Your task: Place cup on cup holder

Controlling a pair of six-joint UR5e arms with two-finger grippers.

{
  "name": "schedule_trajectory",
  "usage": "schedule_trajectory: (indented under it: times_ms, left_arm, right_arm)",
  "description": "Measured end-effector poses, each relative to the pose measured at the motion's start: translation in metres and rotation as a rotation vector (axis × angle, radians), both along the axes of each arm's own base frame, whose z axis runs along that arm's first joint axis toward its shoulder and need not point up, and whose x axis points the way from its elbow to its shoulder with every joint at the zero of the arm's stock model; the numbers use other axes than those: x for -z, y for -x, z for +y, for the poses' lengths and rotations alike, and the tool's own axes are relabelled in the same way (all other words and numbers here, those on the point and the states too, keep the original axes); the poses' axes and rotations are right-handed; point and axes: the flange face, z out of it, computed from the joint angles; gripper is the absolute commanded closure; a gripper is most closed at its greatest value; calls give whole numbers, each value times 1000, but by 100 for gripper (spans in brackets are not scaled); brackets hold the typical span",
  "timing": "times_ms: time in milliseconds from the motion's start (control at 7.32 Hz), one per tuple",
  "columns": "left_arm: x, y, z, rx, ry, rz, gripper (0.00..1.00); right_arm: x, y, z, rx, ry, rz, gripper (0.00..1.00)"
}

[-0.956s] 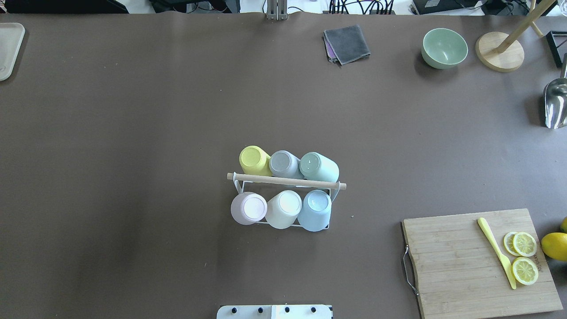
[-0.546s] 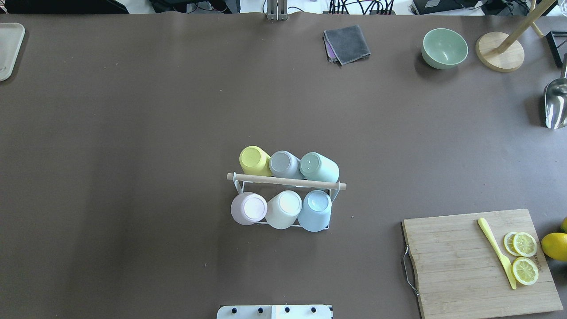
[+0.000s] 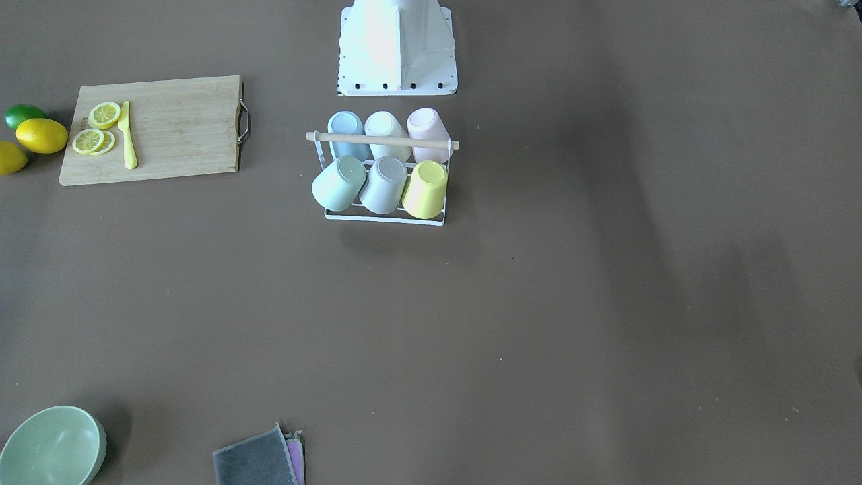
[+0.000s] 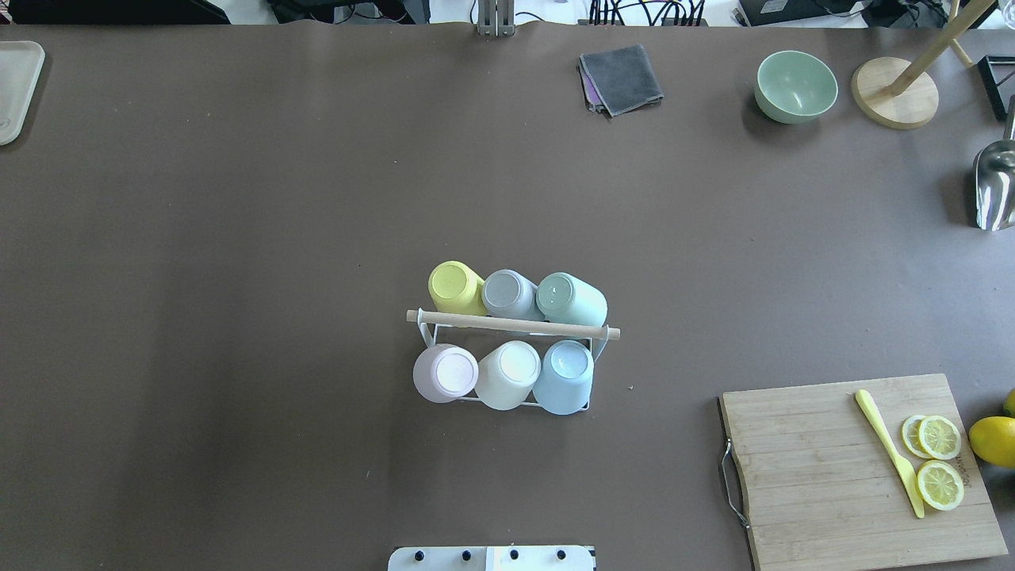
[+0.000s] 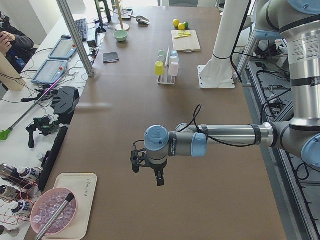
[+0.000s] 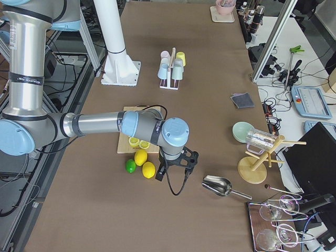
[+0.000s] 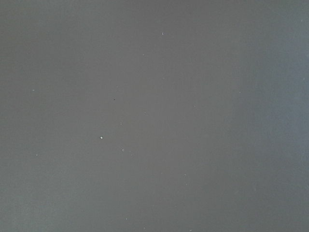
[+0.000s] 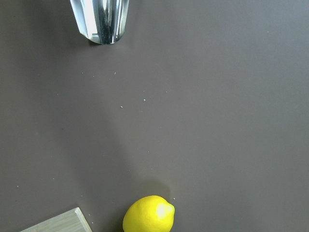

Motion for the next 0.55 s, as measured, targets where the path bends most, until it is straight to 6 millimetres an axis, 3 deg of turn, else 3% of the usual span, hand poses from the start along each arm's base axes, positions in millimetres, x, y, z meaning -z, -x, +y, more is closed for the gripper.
schedule_trajectory:
  times_ms: [546]
  left_arm:
    - [3, 1, -2, -47, -123, -23, 2]
  right_arm:
    - [1, -2, 0, 0, -9, 13, 0]
